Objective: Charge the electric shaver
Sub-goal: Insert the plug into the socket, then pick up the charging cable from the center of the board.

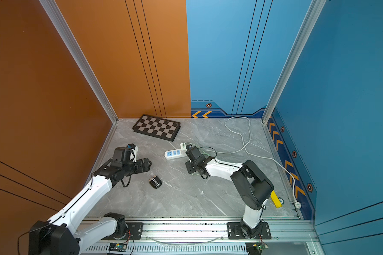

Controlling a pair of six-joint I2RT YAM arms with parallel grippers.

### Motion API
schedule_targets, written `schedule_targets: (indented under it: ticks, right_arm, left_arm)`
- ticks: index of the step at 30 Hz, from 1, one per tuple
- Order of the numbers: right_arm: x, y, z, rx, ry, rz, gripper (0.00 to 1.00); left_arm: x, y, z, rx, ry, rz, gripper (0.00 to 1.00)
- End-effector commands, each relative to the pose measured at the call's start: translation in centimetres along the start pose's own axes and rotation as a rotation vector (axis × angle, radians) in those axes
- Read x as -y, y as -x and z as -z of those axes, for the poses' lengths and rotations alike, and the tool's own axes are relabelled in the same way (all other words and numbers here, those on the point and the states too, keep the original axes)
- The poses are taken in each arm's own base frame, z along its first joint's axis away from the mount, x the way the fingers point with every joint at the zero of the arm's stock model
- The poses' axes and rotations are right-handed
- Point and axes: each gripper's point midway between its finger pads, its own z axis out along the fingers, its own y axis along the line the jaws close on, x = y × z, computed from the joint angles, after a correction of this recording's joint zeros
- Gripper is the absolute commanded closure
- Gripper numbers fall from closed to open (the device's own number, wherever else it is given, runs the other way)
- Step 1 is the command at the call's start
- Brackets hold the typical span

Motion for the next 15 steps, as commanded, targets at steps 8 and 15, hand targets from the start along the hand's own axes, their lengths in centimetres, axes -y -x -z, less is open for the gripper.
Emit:
schedule_targets:
  ticks: [8,15]
  right_arm:
    - [-1.7,0.7,-2.1,-0.011,0.013,0.131,0.82]
    - [-1.2,1.3,-2.5,0.001,-0.022,0.146,0.75]
  left_arm:
    - [0.9,-0.9,-0.7,-0.079,-0.023,0.017,0.19]
    - [1.4,-2.4,-1.6,-0.125,0.000,-0.067,0.26]
